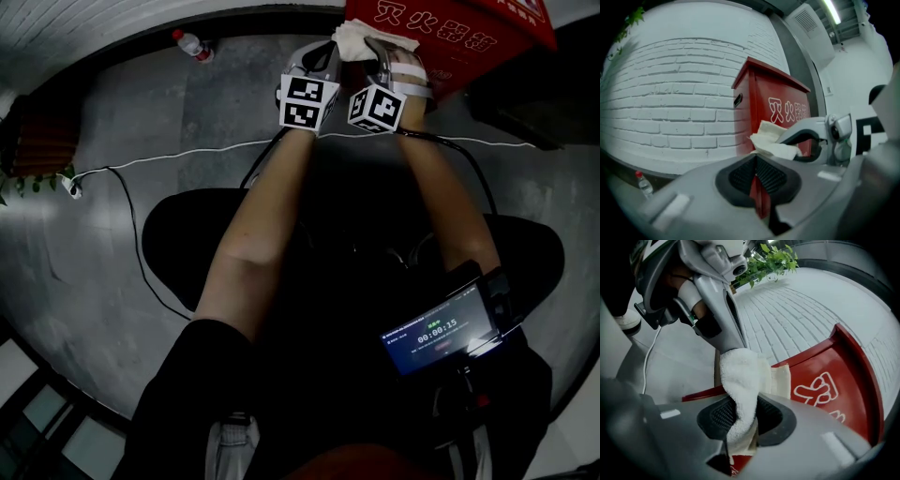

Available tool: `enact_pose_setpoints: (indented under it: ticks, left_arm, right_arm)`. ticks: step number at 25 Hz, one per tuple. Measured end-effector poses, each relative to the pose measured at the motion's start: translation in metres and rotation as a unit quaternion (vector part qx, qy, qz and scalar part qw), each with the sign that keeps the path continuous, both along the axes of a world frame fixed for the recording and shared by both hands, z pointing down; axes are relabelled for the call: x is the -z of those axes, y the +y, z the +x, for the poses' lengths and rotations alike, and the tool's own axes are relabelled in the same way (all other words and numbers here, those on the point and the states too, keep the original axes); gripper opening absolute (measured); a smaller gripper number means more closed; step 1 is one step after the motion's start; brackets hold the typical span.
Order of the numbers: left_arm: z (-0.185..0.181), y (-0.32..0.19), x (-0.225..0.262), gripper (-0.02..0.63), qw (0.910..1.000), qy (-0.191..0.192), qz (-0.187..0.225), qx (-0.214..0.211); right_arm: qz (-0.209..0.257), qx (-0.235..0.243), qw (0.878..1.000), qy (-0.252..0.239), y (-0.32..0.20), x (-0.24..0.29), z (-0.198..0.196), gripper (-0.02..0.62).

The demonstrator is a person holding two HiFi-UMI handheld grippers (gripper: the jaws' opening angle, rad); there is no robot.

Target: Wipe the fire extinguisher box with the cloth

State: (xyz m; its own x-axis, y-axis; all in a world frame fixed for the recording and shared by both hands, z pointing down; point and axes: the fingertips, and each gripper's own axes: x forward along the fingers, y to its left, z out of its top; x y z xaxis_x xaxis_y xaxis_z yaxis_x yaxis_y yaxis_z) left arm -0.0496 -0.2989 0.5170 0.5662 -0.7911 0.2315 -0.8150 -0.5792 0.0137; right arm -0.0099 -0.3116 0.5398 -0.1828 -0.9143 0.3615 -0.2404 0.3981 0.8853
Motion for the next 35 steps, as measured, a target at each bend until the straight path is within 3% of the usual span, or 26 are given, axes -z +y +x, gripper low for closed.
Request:
enact_pose_setpoints:
  ticks: [4,21,28,35]
  left_arm:
    - [0.001,-0.004,-0.026,-0.002,1.0,-0.009,-0.003,0.002]
    - [0.011,-0.016,-0.123,-0.002,0.9982,-0.016,-0.058,0.0]
    - [0.004,-0.022,-0.142,-0.002,0.9971,-0.014,-0.075,0.007]
    - [0.005,-0.025,-0.129,-0.002,0.9978,-0.012,-0.065,0.005]
  right_arm:
    - [-0.054,-0.014,0.998,-0.007,-0.003,-0.041,0.007,0.098]
    - [-0.168,0.002,0.985,0.049,0.005,-0.191,0.001,0.097]
    - [-0.187,0.005,0.979,0.079,0.006,-0.244,0.001,0.095]
    - [-0.228,0.012,0.97,0.086,0.007,-0.271,-0.001,0.096]
